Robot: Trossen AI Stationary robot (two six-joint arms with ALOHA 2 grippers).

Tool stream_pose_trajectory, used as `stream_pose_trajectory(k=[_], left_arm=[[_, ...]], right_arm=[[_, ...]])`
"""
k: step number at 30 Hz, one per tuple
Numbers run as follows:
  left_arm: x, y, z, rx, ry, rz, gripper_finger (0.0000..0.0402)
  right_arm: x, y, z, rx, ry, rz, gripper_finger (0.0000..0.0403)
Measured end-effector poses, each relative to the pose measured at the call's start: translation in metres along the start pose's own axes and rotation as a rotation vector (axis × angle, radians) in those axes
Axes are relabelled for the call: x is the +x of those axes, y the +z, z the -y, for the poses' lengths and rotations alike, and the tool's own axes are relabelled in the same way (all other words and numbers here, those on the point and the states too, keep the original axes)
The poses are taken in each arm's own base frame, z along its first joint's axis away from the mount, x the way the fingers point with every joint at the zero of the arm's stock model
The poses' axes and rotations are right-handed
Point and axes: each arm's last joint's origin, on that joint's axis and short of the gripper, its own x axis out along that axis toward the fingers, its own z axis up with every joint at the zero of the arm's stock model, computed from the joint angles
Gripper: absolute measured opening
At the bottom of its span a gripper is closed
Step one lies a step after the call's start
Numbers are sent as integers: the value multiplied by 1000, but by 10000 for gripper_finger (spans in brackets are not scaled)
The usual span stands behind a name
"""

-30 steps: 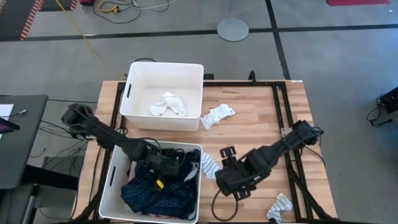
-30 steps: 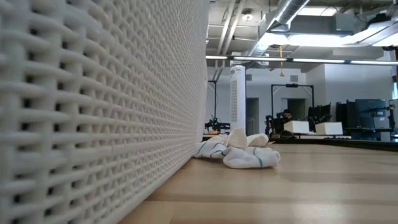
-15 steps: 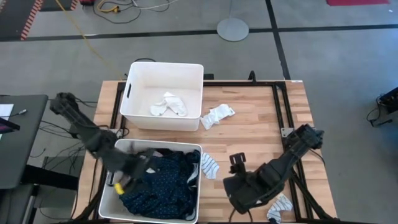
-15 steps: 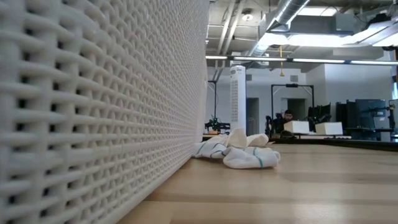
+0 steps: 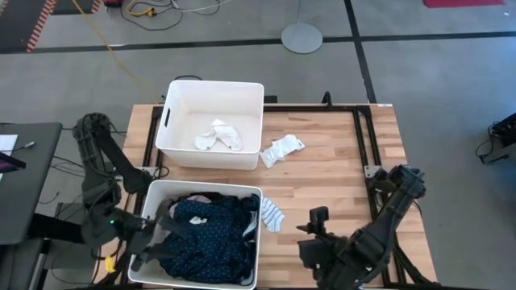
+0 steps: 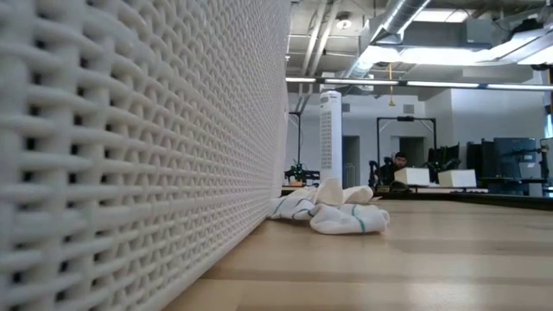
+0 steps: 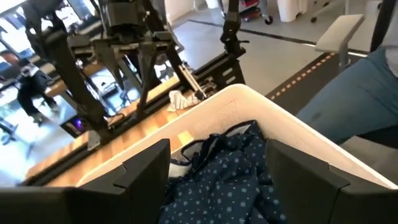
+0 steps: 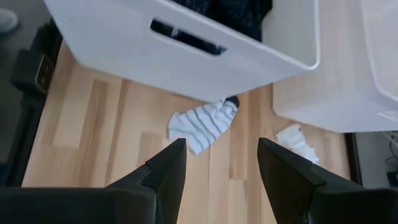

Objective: Sort clothes
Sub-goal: Put the white striped sock into the top laundry organizer

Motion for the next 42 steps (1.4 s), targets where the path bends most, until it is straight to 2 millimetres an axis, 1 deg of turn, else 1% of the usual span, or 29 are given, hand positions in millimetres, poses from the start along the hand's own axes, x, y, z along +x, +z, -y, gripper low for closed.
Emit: stream_pose_trajectory(k=[2, 6, 11, 17, 20, 29, 34, 42], left_arm=[[-4, -1, 5, 12, 13, 8, 259], [-6, -9, 12, 35, 39, -12, 259], [-6, -19, 16, 44, 55, -26, 259], [-14, -27, 8, 11, 61, -2, 259], [-19, -31, 3, -4, 66, 36, 259], [-36, -56, -12, -50, 72, 159, 259], [-42, -66, -16, -47, 52, 234, 259], [-49, -69, -22, -63, 23, 277, 259]], right_arm=[[-2, 0, -2, 2, -15, 25, 211], [-3, 0, -2, 1, -31, 38, 211], [2, 1, 5, -11, -88, 28, 211], [6, 1, 14, -47, -158, 18, 211], [1, 0, 20, -50, -171, 24, 211], [-34, -5, 59, 10, -189, 122, 211], [-55, -11, 87, 46, -186, 175, 211], [-86, -21, 132, 108, -162, 269, 211]])
